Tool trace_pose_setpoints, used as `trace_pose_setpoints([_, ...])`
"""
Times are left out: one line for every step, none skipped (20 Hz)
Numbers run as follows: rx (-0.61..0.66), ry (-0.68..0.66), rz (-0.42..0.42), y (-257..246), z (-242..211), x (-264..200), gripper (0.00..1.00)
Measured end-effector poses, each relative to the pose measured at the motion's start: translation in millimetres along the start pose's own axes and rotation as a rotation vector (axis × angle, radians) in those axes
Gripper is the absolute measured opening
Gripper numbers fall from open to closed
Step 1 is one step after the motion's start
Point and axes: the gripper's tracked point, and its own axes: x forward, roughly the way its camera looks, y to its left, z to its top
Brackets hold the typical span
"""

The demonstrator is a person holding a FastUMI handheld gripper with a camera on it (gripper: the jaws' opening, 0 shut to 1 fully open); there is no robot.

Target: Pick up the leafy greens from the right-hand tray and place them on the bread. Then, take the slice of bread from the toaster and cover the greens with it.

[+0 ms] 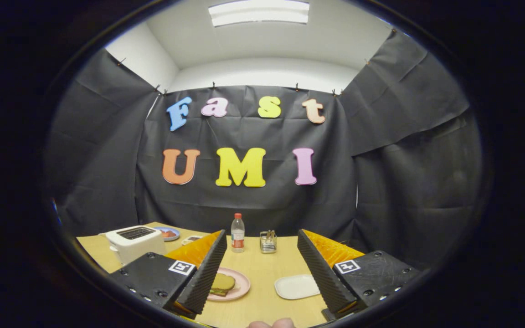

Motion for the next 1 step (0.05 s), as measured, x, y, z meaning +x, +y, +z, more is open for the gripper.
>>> trace_pose_setpoints([0.002,0.003,-0.001,-0.2,-0.3,0.9,0.95])
